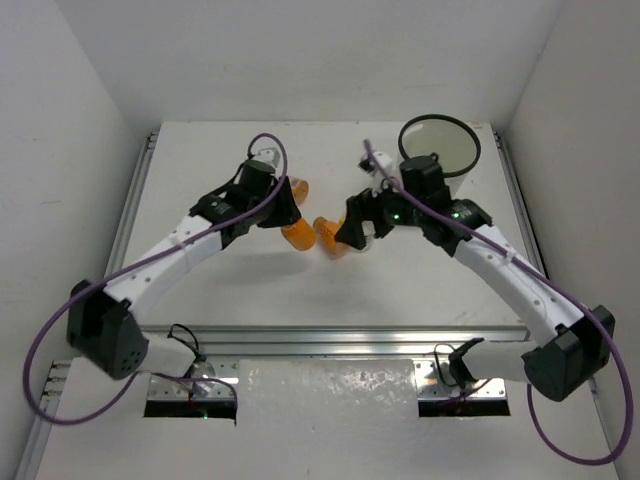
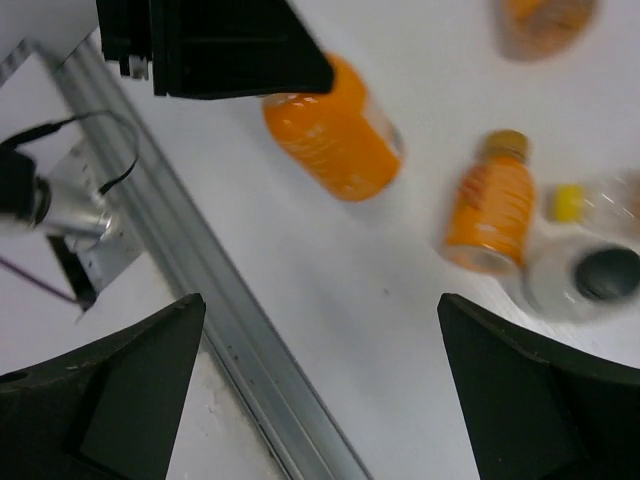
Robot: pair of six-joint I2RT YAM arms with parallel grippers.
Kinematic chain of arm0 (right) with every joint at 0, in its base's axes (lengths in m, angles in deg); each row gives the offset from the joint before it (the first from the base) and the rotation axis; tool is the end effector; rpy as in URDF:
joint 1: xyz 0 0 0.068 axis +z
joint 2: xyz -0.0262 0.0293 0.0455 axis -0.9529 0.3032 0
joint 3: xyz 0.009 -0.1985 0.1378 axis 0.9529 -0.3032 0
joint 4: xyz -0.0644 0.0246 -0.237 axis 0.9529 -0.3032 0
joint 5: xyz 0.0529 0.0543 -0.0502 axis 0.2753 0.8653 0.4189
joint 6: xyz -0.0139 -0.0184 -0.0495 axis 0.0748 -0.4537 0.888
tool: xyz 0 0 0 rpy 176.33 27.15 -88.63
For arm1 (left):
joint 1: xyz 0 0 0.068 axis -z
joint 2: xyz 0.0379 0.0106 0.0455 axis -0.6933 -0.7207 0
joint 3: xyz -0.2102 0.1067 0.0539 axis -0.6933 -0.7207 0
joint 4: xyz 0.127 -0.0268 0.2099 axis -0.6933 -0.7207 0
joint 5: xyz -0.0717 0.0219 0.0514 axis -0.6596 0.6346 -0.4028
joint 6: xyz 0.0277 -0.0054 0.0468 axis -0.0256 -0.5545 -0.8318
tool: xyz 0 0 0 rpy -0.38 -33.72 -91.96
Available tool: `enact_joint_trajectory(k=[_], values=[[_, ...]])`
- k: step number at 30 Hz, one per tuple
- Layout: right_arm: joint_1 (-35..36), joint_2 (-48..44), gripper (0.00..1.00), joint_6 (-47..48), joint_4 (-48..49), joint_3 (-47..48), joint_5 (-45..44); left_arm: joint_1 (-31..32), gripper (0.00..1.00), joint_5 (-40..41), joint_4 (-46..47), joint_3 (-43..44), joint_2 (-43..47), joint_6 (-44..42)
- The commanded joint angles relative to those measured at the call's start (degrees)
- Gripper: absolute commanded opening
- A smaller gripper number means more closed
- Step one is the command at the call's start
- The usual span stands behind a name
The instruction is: Put the plastic bottles in the bin
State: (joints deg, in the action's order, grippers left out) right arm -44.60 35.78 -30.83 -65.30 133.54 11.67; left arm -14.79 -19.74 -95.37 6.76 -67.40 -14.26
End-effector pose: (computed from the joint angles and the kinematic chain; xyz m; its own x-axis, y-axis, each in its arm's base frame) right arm 0.2357 0.1406 0.3120 -0.6361 -0.0917 -0.7662 -0.5929 0.6936 0.4092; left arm 0.2651 -0.1441 0.2750 -0.7213 -0.1454 -0.6772 0.0946 0.9479 -0.3042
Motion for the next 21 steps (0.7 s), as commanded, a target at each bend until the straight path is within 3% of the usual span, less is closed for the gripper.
enact_joint_trajectory(k=[1,5,10,16,19,20,21], values=[[6.68,2.79,0.99,7.86,9.68,0.84,4.31,0.25,0.0,-7.12,2.65,-2.74,6.49,-0.72],[11.09,5.88,0.99,12.25,13.64,0.58,7.74,0.34,0.0,-14.84,4.49,-4.77,11.15,-0.63],[13.65,9.48,0.99,16.39,13.47,2.78,5.29,0.34,0.0,-24.15,7.47,-5.38,13.71,0.51],[15.41,10.89,0.98,18.51,14.52,0.85,-0.96,0.34,0.0,-26.2,9.32,-5.12,15.91,1.92],[15.67,10.72,0.87,17.54,17.06,-0.99,-2.45,0.25,0.0,-27.25,11.16,-5.21,15.91,3.06],[15.67,10.55,0.78,17.37,17.86,-1.7,-3.24,0.34,0.0,-27.51,11.61,-5.21,15.91,3.76],[15.76,10.37,0.52,16.93,18.91,-1.88,-5.34,0.34,0.0,-27.17,11.87,-4.78,15.82,4.03]])
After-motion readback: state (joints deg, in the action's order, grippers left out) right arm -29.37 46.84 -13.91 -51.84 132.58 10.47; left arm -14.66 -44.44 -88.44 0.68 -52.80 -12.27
